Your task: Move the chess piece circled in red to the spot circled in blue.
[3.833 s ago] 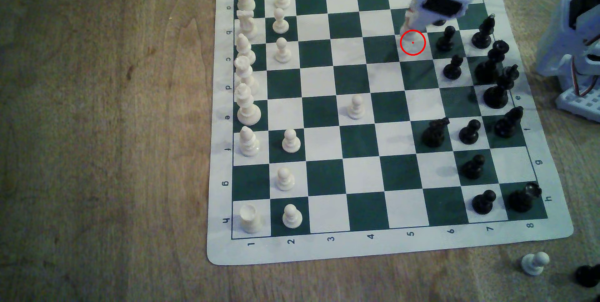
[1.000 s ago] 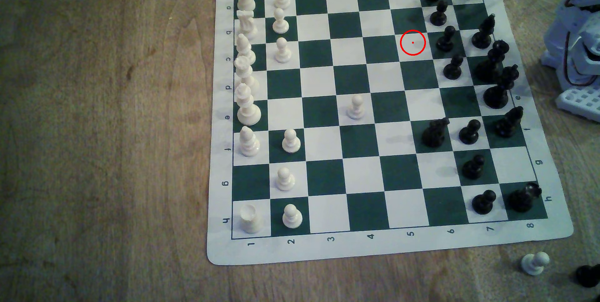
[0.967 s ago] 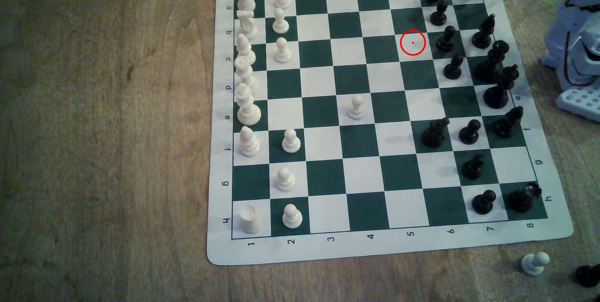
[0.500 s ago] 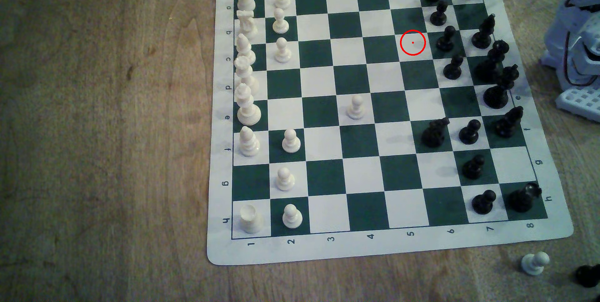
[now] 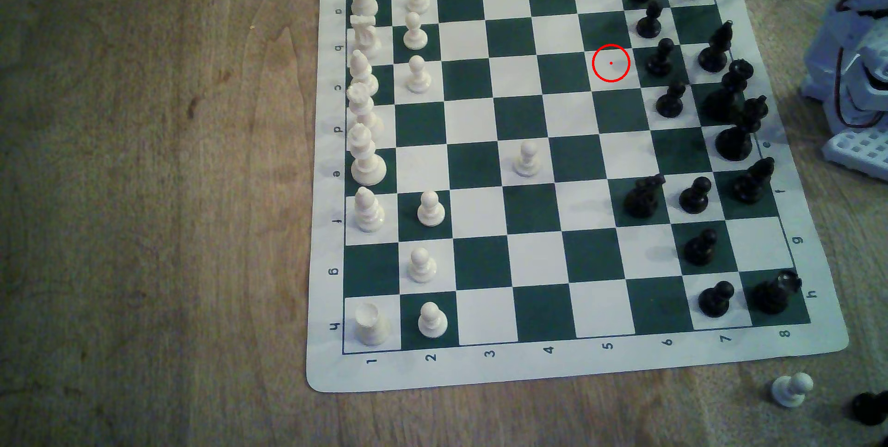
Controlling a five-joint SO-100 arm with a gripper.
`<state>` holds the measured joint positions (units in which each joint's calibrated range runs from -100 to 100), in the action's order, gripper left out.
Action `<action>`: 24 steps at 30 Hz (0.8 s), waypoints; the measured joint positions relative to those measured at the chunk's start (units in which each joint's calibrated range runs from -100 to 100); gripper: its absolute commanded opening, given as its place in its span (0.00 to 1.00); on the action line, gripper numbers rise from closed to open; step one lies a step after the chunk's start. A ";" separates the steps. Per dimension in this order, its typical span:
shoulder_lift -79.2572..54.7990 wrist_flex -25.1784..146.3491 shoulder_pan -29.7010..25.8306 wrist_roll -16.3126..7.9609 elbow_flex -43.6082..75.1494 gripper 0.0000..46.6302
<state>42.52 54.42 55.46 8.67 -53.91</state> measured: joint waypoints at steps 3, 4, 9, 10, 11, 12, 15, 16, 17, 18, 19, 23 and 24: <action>4.19 4.38 -4.13 -2.10 6.42 0.00; 6.70 5.26 -8.41 -3.52 8.95 0.00; 15.08 -1.12 -25.74 -8.25 9.94 0.00; 16.42 -2.23 -28.76 -8.50 9.40 0.00; 17.93 -3.59 -31.34 -8.64 8.40 0.00; 19.77 -5.42 -33.04 -8.74 6.69 0.00; 24.97 -12.43 -42.26 -8.89 1.45 0.00; 27.06 -15.14 -43.81 -8.84 -1.17 0.01; 29.24 -18.73 -45.35 -8.84 -4.16 0.01; 32.93 -27.25 -47.79 -8.74 -10.57 0.01; 34.19 -31.31 -48.16 -8.64 -13.10 0.02; 41.81 -51.55 -48.60 -8.45 -25.49 0.01; 43.15 -55.30 -48.60 -8.30 -27.47 0.01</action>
<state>85.67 -0.88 6.86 0.37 -81.38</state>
